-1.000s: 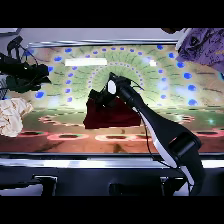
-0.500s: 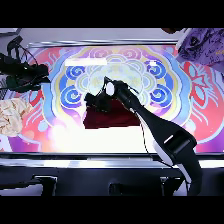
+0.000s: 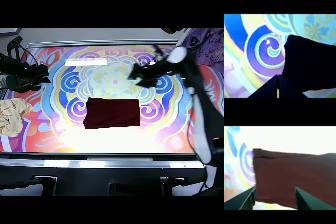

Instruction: Fold the clothes and pants, and hang the long-sleeved shirts on hangers.

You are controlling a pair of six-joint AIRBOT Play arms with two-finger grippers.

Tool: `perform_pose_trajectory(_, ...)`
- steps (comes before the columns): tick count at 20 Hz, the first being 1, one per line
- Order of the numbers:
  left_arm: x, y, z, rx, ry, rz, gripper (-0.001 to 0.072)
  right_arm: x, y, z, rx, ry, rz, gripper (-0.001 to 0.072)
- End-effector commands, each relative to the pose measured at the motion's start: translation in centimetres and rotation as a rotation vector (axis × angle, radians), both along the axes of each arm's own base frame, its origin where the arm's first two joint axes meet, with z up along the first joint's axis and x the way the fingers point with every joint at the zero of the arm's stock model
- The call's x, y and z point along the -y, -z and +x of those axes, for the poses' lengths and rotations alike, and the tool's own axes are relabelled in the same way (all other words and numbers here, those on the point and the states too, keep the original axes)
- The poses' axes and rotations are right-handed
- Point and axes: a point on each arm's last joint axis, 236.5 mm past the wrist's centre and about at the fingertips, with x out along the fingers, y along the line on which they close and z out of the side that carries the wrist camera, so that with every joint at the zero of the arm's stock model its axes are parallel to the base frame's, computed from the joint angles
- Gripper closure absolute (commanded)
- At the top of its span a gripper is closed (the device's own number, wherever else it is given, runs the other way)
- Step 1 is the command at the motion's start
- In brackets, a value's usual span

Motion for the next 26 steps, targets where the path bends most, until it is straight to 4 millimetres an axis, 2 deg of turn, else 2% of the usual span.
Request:
perform_pose_trajectory(1, 0.0, 0.0, 0.0, 0.001, 0.0, 0.0, 0.0685, 11.6, 2.8, -3.1, -0.088, -0.015, 0.005, 0.0155)
perform_pose_trajectory(2, 0.0, 0.0, 0.0, 0.001, 0.0, 0.001, 0.0685, 12.5, 4.3, -3.6, -0.113, 0.011, 0.086, 0.0158)
perform_pose_trajectory(4, 0.1, 0.0, 0.0, 0.001, 0.002, 0.0, 0.0685, 12.6, 7.2, -4.2, -0.131, 0.051, 0.197, 0.0163)
perform_pose_trajectory(6, 0.2, 0.0, 0.0, 0.0, 0.004, 0.0, 0.0685, 11.6, 11.1, -5.4, -0.162, 0.05, 0.204, 0.0163)
perform_pose_trajectory(8, 0.2, 0.0, 0.0, 0.0, 0.004, 0.0, 0.0685, 9.4, 14.3, -6.6, -0.197, 0.022, 0.203, 0.0162)
perform_pose_trajectory(11, 0.2, 0.0, 0.0, 0.0, 0.004, 0.0, 0.0685, 5.4, 16.7, -7.2, -0.214, -0.047, 0.233, 0.0163)
perform_pose_trajectory(14, 0.2, 0.0, 0.0, 0.0, 0.005, 0.0, 0.0684, 2.2, 18.7, -7.1, -0.235, -0.078, 0.242, 0.0171)
perform_pose_trajectory(19, 0.2, 0.0, 0.0, 0.0, 0.005, 0.0, 0.0685, -0.6, 20.4, -6.3, -0.208, -0.09, 0.203, 0.0198)
perform_pose_trajectory(20, 0.2, 0.0, 0.0, 0.0, 0.005, 0.0, 0.0685, -1.1, 20.4, -6.4, -0.204, -0.098, 0.198, 0.0257)
perform_pose_trajectory(21, 0.2, 0.0, 0.0, 0.0, 0.005, 0.0, 0.0685, -1.6, 20.5, -6.5, -0.202, -0.107, 0.195, 0.0276)
perform_pose_trajectory(23, 0.2, 0.0, 0.0, 0.001, 0.005, 0.0, 0.0685, -2.2, 19.7, -6.1, -0.191, -0.102, 0.221, 0.0648)
perform_pose_trajectory(24, 0.2, 0.0, 0.0, 0.001, 0.005, 0.0, 0.0685, -2.3, 19.0, -5.4, -0.172, -0.094, 0.231, 0.0684)
perform_pose_trajectory(26, 0.2, 0.1, 0.0, -0.001, 0.004, 0.0, 0.0685, -1.9, 16.9, -3.3, -0.135, -0.075, 0.211, 0.0685)
